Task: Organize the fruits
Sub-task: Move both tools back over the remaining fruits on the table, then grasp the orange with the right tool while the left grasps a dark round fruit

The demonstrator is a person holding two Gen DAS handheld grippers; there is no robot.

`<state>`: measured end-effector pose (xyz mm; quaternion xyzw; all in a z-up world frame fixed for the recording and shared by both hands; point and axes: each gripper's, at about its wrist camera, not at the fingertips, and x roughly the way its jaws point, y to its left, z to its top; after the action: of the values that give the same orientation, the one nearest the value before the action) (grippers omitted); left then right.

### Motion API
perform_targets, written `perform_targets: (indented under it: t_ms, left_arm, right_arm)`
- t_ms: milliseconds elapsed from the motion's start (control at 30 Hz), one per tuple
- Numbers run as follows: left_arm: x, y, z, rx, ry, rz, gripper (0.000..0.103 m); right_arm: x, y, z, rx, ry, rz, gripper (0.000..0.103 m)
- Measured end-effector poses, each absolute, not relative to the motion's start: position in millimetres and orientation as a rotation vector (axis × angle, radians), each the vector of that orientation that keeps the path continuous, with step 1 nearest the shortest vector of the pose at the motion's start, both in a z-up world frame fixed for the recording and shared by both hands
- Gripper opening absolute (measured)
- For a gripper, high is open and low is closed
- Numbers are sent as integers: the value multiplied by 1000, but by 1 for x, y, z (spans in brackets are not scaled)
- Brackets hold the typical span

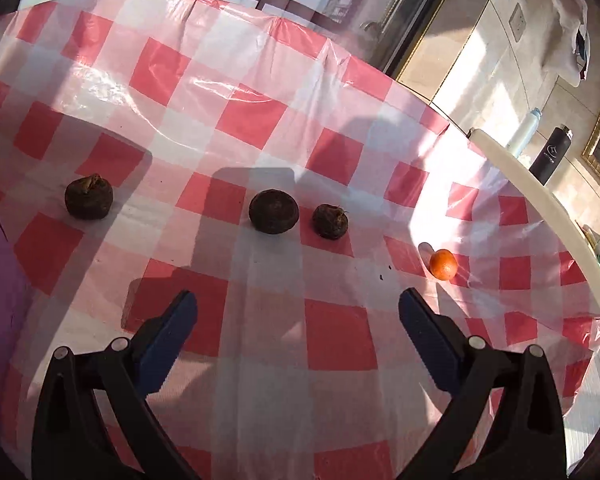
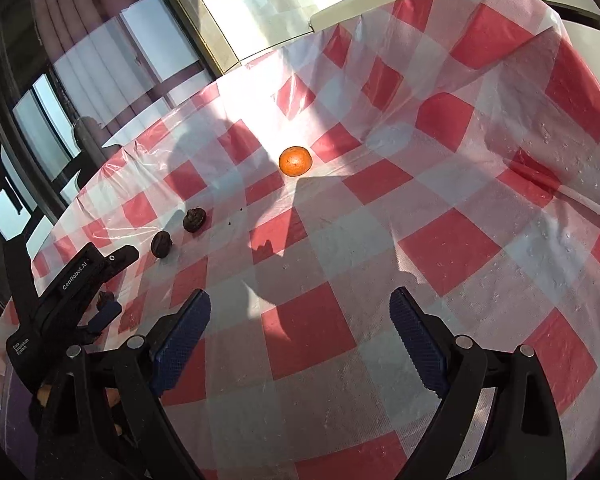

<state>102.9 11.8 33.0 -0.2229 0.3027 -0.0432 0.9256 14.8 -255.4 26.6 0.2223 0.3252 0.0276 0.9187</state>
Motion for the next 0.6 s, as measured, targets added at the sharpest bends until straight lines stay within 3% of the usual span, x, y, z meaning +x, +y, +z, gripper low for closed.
perform_targets:
  t_ms: [267,400,600]
  left_arm:
    - [114,14,27,-445,657,-149,101]
    - [116,13,25,-435,668,-137,101]
    - [119,20,20,-479,691,-121,101]
  right_arm:
    - [114,-238,34,290,651,-3,88]
    - [195,-235,31,269,742,-56,87]
    - [259,-221,20,152,864,-96,67]
